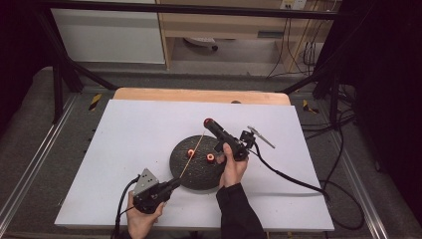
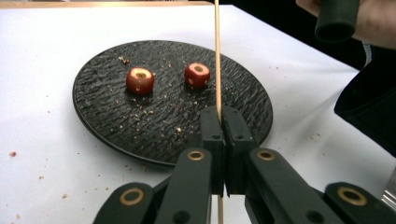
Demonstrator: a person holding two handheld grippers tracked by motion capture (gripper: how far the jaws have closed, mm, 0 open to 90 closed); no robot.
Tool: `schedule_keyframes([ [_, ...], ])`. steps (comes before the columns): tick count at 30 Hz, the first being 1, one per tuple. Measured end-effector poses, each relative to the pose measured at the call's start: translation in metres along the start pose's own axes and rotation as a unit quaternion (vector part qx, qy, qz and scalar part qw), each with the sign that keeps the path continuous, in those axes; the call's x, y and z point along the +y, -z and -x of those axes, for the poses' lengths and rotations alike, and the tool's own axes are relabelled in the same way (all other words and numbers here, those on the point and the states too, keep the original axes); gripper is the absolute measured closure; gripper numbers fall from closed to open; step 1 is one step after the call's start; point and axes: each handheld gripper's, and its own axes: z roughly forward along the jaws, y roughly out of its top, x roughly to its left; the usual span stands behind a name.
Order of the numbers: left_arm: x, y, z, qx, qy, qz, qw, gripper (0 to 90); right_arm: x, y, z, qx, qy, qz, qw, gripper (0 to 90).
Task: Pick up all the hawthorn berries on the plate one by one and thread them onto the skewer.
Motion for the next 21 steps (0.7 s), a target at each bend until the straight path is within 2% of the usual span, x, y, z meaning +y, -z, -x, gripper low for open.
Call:
schedule_keyframes([
  [4,0.0013,0.0001,0.001,-0.004,0.002,0.001,1.0,88.4,-0.0001,0.0007,0.0004,-0.001,0.039,-0.007,0.9992,61.8],
  [10,0.0014,-0.0019,0.0012,-0.008,0.01,-0.004,0.9999,88.4,-0.0023,0.0012,0.0014,-0.004,0.089,-0.007,0.996,61.8],
  [14,0.0016,-0.0015,0.0018,-0.009,0.009,-0.004,0.9999,88.4,-0.0012,0.0027,0.0012,-0.009,0.131,-0.008,0.9913,61.8],
  [15,0.0015,-0.0015,0.0018,-0.01,0.009,-0.004,0.9999,88.4,-0.0012,0.0027,0.0012,-0.009,0.131,-0.008,0.9913,61.8],
  [18,0.0012,-0.0021,0.0019,-0.01,0.011,-0.005,0.9999,88.4,-0.001,0.0035,0.0015,-0.012,0.153,-0.009,0.9882,61.8],
  [21,0.0013,-0.0039,0.0026,-0.011,0.012,-0.007,0.9998,88.4,-0.0021,0.0032,0.002,-0.013,0.162,-0.011,0.9867,61.8],
])
